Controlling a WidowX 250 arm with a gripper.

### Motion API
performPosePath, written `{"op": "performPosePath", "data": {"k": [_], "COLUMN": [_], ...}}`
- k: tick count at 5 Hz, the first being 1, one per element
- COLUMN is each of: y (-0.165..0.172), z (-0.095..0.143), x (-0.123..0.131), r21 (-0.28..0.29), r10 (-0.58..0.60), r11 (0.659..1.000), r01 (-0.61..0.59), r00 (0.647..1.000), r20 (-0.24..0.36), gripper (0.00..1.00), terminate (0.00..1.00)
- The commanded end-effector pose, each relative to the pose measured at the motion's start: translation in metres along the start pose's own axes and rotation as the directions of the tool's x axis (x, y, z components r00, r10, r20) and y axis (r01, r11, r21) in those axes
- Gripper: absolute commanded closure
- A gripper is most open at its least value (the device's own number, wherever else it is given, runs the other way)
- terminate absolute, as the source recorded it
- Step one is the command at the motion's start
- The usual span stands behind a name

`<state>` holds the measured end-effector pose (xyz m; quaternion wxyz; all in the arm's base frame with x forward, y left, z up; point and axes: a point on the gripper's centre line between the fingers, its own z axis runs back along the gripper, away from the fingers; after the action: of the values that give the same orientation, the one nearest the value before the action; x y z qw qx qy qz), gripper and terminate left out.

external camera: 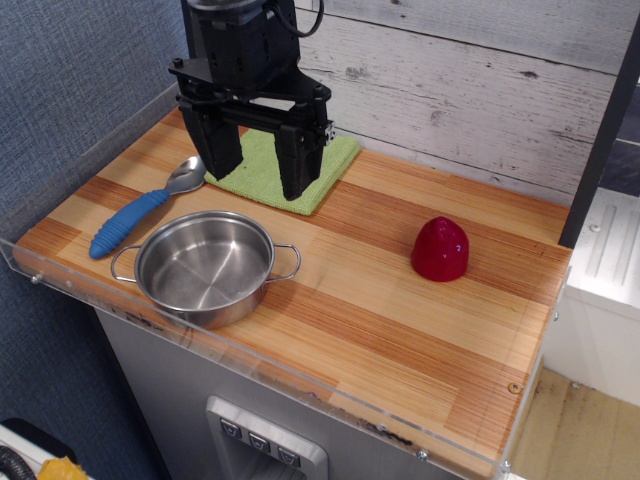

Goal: Place the red vegetable in the silver pot.

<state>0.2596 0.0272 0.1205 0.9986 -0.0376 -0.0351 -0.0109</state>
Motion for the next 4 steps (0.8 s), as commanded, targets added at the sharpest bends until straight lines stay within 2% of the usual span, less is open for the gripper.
{"op": "performPosePath", "data": {"k": [1, 4], "y": [0.0, -0.071], "z": [0.0, -0.038], "x": [0.0, 0.056], "r21": [0.0, -0.015], "r10": [0.0, -0.12], "r11": [1.0, 0.993], "r01": [0.0, 0.121], "r00": [1.0, 0.993], "r20": [0.0, 0.016], "gripper": [0.0, 0.0], "terminate": [0.0, 0.0]}}
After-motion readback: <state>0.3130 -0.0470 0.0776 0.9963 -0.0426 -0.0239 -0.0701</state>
